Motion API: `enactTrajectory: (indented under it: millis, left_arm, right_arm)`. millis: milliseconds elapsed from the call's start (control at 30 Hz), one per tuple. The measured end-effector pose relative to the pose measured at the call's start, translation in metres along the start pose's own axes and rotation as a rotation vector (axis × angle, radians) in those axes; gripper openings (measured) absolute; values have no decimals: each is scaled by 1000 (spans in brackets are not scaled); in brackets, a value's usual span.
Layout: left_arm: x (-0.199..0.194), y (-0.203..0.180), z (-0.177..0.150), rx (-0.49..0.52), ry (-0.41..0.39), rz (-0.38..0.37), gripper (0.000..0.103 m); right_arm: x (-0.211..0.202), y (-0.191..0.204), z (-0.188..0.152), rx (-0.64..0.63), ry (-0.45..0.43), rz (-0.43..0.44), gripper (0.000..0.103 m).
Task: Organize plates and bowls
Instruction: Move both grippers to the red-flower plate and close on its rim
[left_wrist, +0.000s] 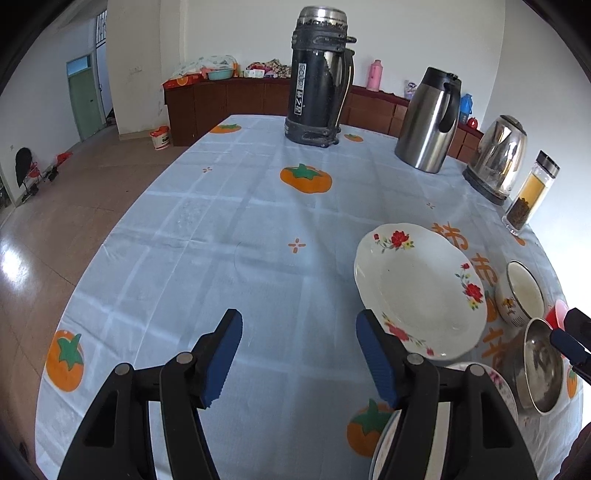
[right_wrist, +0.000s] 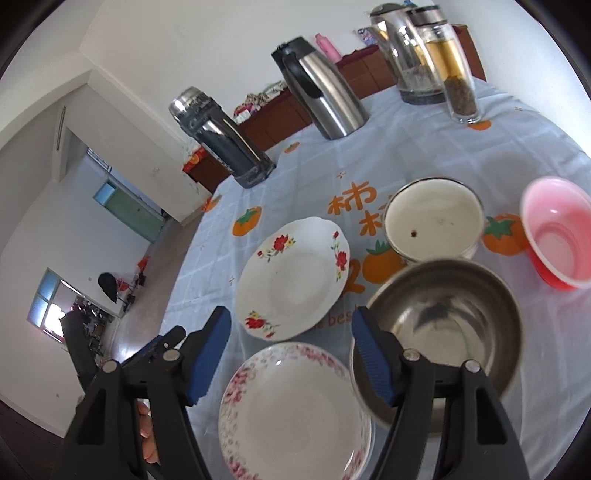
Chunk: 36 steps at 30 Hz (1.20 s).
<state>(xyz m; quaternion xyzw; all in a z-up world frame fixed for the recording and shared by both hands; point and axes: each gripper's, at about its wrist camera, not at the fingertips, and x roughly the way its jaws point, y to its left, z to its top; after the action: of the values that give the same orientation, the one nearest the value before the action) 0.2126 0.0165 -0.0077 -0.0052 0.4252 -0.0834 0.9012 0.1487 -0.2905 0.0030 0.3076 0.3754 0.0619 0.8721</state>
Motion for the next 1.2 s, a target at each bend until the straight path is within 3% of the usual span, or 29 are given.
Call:
enactTrajectory:
  millis: [100,300,567,800,1200]
  left_arm:
    - [13,-2,8,-7,16,2,67]
    - [36,-10,18,-7,46,-13,66]
    - [61,-18,30,-17,70,-31,66]
    - [76,-24,36,-3,90,-76,66]
    - [95,-29,45,-28,117,-109,66]
  right_arm:
    - [16,-8,12,46,44,29,70]
    - [38,-10,26,7,76,-55,70]
    - [54,-15,42,-13,108,-83,70]
    - [80,-21,51,16,172,-81,53]
    - [100,-10,55,-66,191,-179,54]
